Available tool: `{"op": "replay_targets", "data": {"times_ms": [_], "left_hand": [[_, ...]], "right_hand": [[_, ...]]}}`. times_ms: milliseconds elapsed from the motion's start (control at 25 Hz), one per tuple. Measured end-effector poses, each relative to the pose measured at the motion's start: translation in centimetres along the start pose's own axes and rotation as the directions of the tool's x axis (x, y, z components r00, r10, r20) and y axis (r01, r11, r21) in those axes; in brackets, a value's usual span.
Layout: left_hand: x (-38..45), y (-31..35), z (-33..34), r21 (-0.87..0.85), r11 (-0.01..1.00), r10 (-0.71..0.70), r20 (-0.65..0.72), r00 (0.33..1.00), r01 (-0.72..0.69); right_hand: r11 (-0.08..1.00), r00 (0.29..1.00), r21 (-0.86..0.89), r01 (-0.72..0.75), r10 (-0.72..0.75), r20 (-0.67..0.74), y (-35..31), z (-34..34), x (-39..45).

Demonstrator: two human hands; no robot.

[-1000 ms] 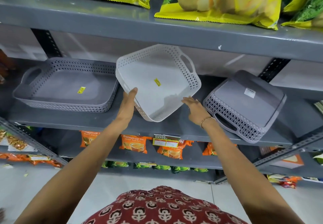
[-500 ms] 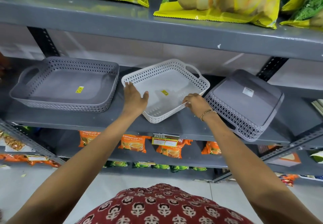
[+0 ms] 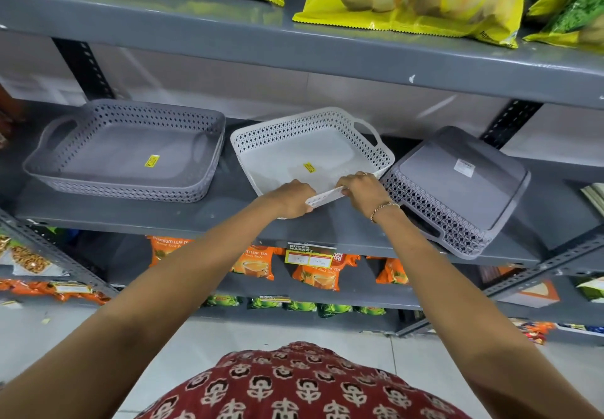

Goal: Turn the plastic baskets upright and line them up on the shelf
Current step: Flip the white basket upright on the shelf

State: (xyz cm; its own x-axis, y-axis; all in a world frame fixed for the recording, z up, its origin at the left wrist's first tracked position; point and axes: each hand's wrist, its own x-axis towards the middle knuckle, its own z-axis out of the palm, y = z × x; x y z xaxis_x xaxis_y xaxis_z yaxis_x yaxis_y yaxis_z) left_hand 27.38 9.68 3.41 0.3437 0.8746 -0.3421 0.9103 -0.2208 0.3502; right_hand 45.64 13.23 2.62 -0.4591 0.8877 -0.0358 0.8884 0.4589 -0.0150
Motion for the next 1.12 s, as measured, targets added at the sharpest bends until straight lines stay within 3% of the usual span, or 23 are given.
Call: {"op": "replay_targets", "data": {"times_ms": [440,760,880,960,1120], "left_hand": [[-2.7,-7.9,-1.8,0.002,1.0,-0.023,0.088,0.996,0.023],[-3.9,-10.0,-2.3,0.016,1.0,0.001,0.066,0.998,-0.002],[-4.1,-9.7,-2.5,0.08,0.996,0.023,0.086,0.996,-0.03],[-4.2,-8.4,-3.4,0.106,0.991,0.071,0.082,0.994,-0.08],[-4.4,-2.7,-5.4,-0.02,0.97,0.24,-0.118,0.964,-0.244]], "right_hand": [[0.995,0.995,-0.076,0.071,-0.076,-0.068,-7.5,1.6,-0.5],[0.998,0.997,-0.009,0.055,-0.055,-0.06,-9.6,2.8,-0.6],[0.97,0.997,0.237,0.054,-0.041,-0.059,-9.1,2.4,-0.9],[0.864,0.99,0.502,0.028,0.048,-0.136,-8.6,1.7,-1.7],[0.731,0.901,0.683,-0.017,0.307,-0.306,-5.6,-0.1,-4.2]]}}
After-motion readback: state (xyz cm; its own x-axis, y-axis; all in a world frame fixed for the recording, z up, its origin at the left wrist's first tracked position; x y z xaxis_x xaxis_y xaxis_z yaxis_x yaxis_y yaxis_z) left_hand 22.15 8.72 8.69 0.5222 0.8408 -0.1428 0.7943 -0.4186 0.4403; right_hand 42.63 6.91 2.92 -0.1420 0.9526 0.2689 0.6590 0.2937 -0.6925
